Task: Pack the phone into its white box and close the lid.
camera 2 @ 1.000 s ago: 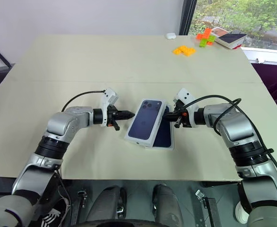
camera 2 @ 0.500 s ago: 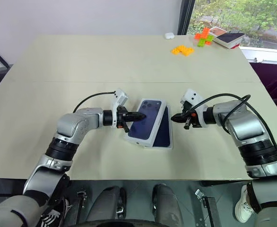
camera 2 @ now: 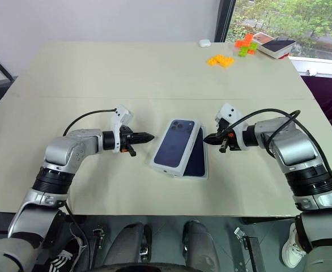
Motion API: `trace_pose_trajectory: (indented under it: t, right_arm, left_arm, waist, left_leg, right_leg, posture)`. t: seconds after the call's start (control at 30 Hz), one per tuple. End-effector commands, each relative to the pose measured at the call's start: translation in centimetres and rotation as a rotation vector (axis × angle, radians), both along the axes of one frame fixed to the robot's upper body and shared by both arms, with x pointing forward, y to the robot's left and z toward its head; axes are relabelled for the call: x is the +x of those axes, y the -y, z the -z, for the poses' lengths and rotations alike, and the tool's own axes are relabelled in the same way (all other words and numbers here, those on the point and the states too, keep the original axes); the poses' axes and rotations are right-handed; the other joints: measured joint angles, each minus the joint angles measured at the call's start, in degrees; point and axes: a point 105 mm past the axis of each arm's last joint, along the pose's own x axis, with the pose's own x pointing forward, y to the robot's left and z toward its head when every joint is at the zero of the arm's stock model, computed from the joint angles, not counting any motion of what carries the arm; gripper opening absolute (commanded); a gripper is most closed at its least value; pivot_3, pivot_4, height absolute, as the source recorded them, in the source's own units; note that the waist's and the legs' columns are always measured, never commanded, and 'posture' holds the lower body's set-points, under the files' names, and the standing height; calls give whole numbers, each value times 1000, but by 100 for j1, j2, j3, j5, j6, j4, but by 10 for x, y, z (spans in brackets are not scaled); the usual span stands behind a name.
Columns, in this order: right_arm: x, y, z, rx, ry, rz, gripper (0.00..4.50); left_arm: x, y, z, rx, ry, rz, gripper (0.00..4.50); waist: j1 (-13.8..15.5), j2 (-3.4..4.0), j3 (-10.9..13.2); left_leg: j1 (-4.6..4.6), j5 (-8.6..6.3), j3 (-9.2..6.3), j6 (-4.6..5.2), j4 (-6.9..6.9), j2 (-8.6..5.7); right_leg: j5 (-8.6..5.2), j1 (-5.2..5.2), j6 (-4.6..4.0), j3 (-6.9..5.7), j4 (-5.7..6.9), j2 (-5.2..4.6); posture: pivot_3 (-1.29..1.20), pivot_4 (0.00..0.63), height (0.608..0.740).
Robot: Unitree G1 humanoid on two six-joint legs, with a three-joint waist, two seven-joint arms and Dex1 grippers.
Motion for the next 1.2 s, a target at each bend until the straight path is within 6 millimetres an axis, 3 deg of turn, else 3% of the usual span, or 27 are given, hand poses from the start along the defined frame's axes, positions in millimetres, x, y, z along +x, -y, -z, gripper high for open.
trace_pose_trajectory:
  t: [0.03, 0.23, 0.43, 0.87, 1.2]
  right_arm:
    - [0, -9, -11, -23, 47, -34, 89]
    - [-2, -15, -6, -22, 26, -33, 89]
    - [-4, -22, -4, -4, 11, -31, 89]
    - [-5, 11, -2, -123, 2, -6, 89]
    - [-11, 20, -2, -171, -16, -30, 89]
  left_arm:
    - [-1, 13, 5, 12, -26, 33, 0]
    - [-4, 31, 18, 44, -64, 96, 0]
    - [-4, 43, 5, -15, -25, 127, 0]
    - [-12, 62, -14, -91, -9, 176, 0]
    - [-12, 52, -11, -63, -6, 152, 0]
  waist:
    - [-2, 0, 0]
    - [-9, 0, 0]
    - [-8, 0, -1]
    - [-11, 0, -1]
    - [-11, 0, -1]
  left_leg:
    - [0, 0, 1, 0, 0, 0]
    - [0, 0, 0, 0, 0, -9]
    - [1, 0, 0, 0, 1, -8]
    - [0, 0, -1, 0, 1, -10]
    - [1, 1, -1, -1, 1, -9]
  right_leg:
    - [0, 0, 0, 1, 0, -1]
    - [0, 0, 0, 0, 1, 2]
    - [0, 0, 0, 0, 2, 1]
    - [0, 0, 0, 0, 2, 0]
    - [0, 0, 0, 1, 3, 1]
  posture:
    - [0, 150, 740]
    - [0, 150, 740]
    - [0, 150, 740]
    - [0, 150, 740]
    - [0, 150, 740]
